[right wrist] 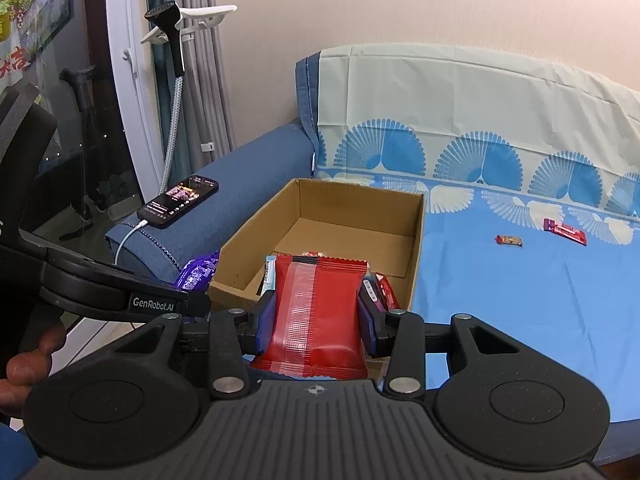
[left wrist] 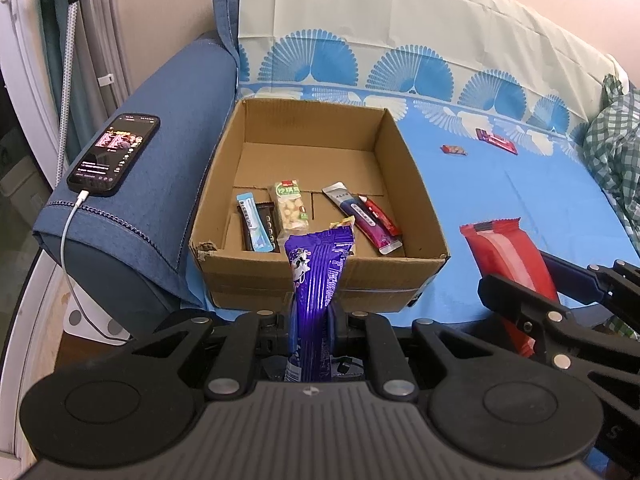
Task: Organize snacks
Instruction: 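Lower both tools into the box and open them to drop the purple bar and red packet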
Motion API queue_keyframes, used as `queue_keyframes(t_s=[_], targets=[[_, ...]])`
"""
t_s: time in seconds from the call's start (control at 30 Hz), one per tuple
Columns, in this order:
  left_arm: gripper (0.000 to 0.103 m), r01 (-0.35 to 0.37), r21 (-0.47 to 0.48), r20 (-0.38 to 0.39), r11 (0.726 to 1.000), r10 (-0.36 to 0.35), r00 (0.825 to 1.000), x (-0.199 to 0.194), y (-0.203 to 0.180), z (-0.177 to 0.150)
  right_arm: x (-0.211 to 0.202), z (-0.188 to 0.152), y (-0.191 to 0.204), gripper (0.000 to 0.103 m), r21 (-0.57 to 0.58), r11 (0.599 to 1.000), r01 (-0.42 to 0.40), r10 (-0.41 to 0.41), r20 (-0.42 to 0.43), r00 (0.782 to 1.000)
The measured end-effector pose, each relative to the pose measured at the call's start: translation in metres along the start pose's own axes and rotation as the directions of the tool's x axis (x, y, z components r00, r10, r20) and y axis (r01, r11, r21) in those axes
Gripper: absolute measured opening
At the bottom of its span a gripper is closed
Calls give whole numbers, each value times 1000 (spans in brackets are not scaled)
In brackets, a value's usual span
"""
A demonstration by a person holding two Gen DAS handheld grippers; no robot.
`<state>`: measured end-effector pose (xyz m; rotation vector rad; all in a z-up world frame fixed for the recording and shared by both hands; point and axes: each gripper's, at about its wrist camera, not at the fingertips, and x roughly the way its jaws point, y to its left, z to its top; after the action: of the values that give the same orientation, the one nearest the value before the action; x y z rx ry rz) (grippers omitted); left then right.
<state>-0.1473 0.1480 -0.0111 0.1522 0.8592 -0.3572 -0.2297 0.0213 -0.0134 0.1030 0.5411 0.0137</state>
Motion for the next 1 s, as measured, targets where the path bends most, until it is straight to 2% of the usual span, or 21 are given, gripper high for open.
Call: queue_keyframes(t_s=[0.43, 1.0], targets=[[15, 3, -21, -33, 1000, -4, 999, 28, 10, 19, 34, 8, -8, 44, 16, 1000, 20, -20, -45, 999], [15, -23, -55, -16, 998, 22, 1000, 70, 29, 85, 93, 34, -26, 44, 59, 998, 14, -9, -80, 997]])
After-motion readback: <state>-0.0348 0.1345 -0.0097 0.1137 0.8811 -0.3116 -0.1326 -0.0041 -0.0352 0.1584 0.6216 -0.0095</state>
